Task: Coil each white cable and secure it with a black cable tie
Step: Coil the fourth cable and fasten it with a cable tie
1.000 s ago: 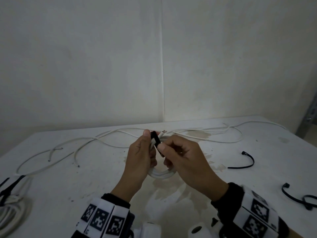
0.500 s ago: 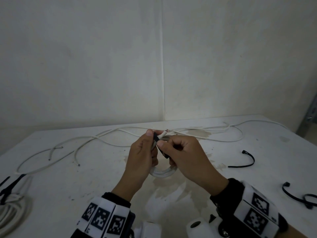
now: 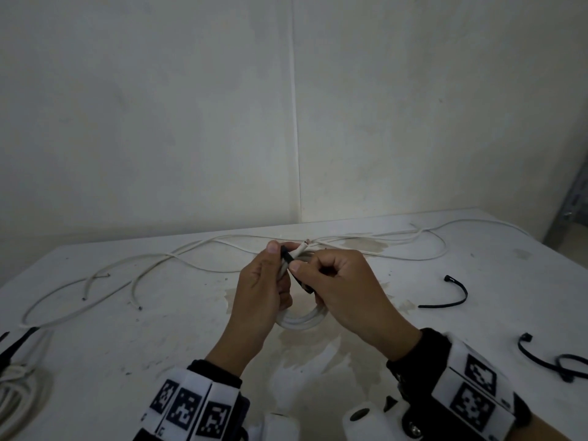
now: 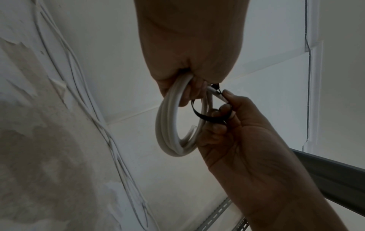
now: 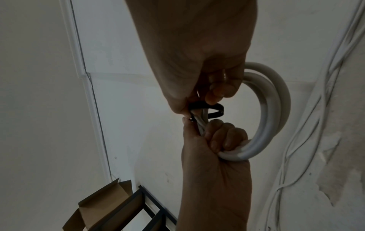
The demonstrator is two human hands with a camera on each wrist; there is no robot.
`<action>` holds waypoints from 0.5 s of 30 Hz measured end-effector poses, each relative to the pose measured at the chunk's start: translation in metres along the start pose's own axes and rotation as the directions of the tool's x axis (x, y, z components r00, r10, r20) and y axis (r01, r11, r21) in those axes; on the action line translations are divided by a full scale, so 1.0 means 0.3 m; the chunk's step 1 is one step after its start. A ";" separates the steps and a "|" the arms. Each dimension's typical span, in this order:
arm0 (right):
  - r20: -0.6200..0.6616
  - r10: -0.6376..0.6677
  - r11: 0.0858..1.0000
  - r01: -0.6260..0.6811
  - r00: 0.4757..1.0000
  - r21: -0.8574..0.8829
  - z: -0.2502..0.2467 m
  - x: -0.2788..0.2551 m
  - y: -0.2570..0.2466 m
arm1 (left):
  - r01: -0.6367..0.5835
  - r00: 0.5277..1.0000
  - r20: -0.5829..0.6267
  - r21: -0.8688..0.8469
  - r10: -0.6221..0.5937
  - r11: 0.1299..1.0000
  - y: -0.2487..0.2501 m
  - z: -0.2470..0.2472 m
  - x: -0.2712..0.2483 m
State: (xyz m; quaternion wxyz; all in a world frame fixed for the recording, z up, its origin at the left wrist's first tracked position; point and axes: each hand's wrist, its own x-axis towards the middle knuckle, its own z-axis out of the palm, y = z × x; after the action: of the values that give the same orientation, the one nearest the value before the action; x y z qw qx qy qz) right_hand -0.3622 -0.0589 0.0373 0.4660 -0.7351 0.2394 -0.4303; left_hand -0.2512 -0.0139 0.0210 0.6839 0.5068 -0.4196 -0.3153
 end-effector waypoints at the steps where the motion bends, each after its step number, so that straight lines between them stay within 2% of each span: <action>1: 0.001 0.003 1.000 -0.003 1.000 0.002 0.000 0.001 0.000 | -0.004 1.000 0.002 0.002 0.004 1.000 0.000 0.001 0.000; 5: 0.000 0.016 1.000 -0.016 1.000 0.009 0.003 0.002 -0.001 | -0.052 0.999 0.014 0.040 0.051 0.998 0.001 0.004 -0.001; 9: -0.062 -0.001 1.000 0.000 0.998 -0.021 0.013 0.002 0.011 | -0.122 0.991 0.067 0.123 0.114 0.985 -0.001 0.016 -0.012; 12: -0.089 -0.063 0.998 0.062 0.994 -0.017 0.014 -0.002 0.006 | -0.122 0.991 0.071 0.094 0.116 0.988 0.007 0.020 -0.008; 15: -0.021 -0.116 0.992 0.114 0.993 -0.050 0.011 -0.005 0.001 | -0.103 0.995 -0.002 0.003 0.103 0.995 0.026 0.010 0.010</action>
State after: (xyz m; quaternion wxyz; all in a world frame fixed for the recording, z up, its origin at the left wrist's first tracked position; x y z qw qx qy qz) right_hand -0.3601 -0.0563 0.0358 0.4195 -0.7536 0.2126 -0.4592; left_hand -0.2525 -0.0154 0.0296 0.6990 0.4857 -0.4450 -0.2782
